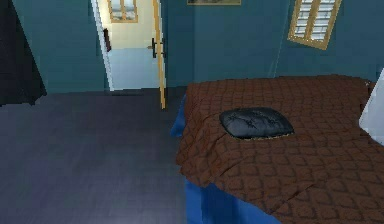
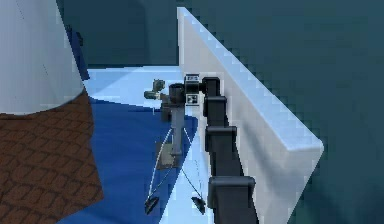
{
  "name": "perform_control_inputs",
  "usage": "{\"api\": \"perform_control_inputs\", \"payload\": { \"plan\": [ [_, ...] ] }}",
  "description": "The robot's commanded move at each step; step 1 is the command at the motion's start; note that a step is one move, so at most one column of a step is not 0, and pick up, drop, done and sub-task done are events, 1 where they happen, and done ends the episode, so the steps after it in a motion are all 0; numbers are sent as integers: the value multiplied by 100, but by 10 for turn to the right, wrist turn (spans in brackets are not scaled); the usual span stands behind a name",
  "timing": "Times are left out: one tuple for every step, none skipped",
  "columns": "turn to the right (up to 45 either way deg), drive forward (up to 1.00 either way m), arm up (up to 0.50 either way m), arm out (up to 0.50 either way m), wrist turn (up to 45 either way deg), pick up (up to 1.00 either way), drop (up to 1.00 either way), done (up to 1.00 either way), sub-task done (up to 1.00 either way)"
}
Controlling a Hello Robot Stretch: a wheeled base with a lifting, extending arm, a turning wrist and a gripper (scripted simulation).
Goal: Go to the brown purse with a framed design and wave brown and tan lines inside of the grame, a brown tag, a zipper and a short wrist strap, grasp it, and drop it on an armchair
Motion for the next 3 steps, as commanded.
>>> {"api": "perform_control_inputs", "payload": {
  "plan": [
    [0,0,0,0,450,0,0,0,0],
    [0,0,0,0,450,0,0,0,0],
    [0,0,0,0,450,0,0,0,0]
  ]
}}
